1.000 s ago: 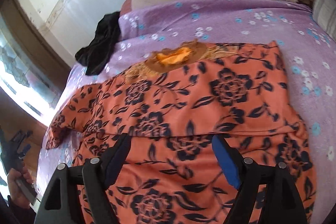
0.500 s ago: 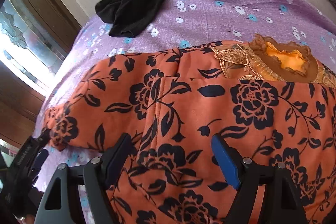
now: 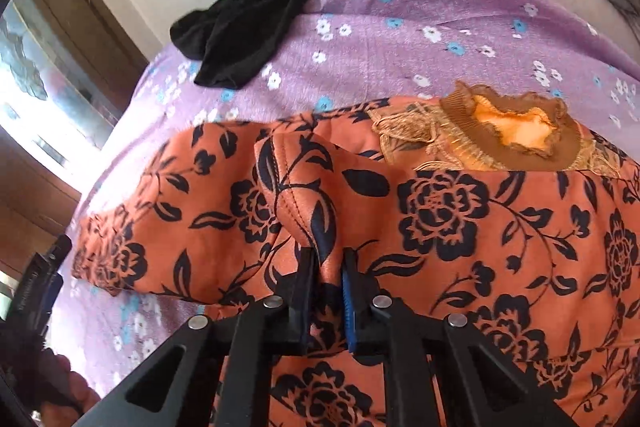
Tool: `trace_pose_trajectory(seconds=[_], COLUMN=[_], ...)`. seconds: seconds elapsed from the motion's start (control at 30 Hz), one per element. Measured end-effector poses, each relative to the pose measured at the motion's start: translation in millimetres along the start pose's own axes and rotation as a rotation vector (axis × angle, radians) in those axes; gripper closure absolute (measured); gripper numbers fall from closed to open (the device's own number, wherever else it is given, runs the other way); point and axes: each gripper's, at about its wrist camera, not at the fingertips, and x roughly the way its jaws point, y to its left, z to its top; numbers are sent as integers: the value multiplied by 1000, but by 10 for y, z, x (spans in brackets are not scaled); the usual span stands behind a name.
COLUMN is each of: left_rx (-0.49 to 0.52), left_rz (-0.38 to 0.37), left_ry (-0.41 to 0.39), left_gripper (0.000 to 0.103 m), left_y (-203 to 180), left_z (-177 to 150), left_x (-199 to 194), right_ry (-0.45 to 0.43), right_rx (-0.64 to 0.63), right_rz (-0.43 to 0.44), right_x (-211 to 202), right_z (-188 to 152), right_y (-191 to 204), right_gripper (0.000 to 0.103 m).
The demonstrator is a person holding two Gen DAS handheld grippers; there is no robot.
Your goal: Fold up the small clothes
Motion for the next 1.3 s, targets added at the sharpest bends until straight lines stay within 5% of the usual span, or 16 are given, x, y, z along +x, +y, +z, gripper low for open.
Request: trace_pose_trajectory(seconds=[0.2,0.53,0.87,1.0,1.13,1.23,1.3], left_rx=[190,347,486,478,495,511,547], left_rz=[-24,-17,-28,-87,-228,-384,-484], left_ry=[-79,-124,-186,-181,-169,-79,25], left_gripper=[32,31,31,31,21,19,18], left_y=[-388,-729,-1015,-1045,-1111,-1179,-1264], left_z=[-140,-406,-616,-612,-659,-735,-829], left_x=[-160,-276,-343,-417,-568,-599,-540], right_ry=[-132,-376,-327,-390,-323,-242,-200], right_rx=[176,441,778,796,633,514,468], right_rz=[42,-404,-729,-550,-289,-130,-100], right_x=[-830,-2554,-2736,-2854,-2543,-2135,-1881], right_z=[82,-149,-840,-1017,-820,-661,-610], right_y=[-888,-3489,-5059,-4996,-4284,-3605,-3250], right_gripper=[91,91,87,84,84,84,84])
